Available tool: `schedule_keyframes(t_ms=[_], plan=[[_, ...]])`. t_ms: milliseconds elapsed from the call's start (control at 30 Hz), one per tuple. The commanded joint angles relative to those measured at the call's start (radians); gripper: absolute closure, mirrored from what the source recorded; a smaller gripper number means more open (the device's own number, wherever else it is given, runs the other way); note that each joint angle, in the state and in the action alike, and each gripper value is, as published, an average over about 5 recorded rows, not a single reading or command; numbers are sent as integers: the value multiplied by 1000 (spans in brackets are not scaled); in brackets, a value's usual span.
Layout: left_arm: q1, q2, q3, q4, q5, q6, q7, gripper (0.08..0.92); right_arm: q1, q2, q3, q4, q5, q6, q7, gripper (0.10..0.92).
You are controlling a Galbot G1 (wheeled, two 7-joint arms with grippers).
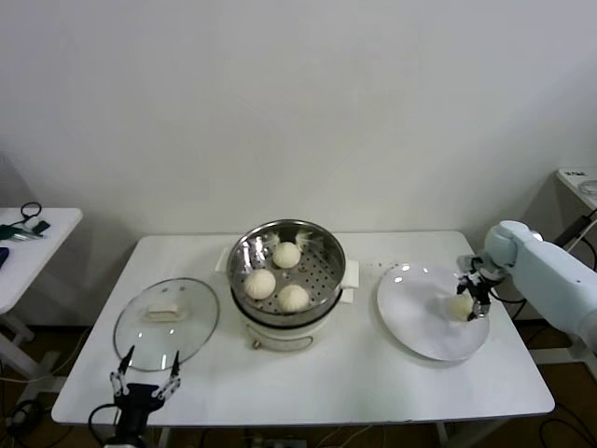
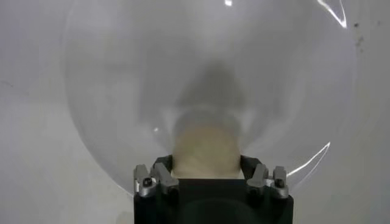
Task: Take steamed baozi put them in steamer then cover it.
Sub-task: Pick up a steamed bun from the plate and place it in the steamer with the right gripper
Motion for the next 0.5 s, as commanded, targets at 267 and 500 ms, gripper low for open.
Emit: schedule_keyframes(t_ms=[267, 500], plan=[[1, -2, 5, -11, 4, 4, 0, 177, 352, 33, -322, 88, 396, -111, 5, 313], [-4, -1, 17, -12, 11, 5, 0, 177, 587, 132, -525, 162, 641, -195, 26, 313]])
